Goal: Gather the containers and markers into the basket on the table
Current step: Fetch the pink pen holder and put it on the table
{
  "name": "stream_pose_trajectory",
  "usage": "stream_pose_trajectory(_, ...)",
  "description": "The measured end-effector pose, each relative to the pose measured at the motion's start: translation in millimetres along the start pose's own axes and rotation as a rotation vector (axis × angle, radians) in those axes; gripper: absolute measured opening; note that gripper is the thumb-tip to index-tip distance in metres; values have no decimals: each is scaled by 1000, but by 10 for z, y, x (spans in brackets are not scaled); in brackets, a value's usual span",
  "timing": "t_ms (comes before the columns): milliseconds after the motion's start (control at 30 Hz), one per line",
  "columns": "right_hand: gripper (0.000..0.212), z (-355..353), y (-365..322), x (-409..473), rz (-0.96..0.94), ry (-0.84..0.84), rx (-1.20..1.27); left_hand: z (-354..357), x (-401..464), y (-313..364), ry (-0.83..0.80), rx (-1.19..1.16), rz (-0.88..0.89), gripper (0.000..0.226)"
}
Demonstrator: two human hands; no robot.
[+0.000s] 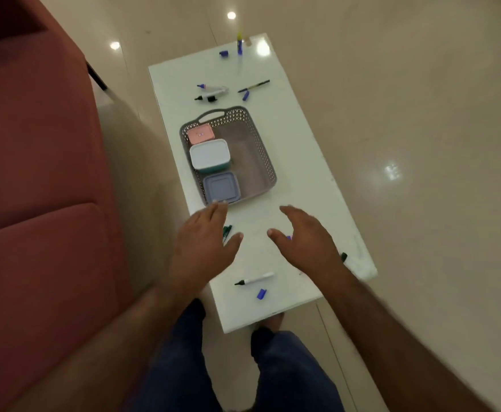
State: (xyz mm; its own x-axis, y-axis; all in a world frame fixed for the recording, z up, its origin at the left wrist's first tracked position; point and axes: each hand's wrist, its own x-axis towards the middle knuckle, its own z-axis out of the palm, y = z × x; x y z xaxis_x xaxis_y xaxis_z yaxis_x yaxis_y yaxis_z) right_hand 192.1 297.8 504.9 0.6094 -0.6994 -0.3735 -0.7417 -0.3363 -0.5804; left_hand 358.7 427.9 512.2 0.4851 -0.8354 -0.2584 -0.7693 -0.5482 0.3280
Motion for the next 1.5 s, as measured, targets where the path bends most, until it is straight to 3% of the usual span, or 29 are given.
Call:
stream_pose_trajectory(267,72,-1005,-227,-386,-52,37,-141,-912,-174,761,24,106,66,79)
stream_pose_trajectory(667,75,-1739,-311,-1289,101,223,-156,-1458,-416,1291,145,127,231,77)
stream_pose_trajectory(1000,78,-1924,11,-2369,238,324,-134,-1277,-956,2016,122,144,428,80)
stream_pose_trajectory(1300,78,-2381,921,-3066,421,419,-109,-904,-1125,3153,99,139,639,78)
stream_pose_trajectory(1500,78,-2784,1735,-3143,448,424,-106,-394,-1004,4058,54,151,689,78)
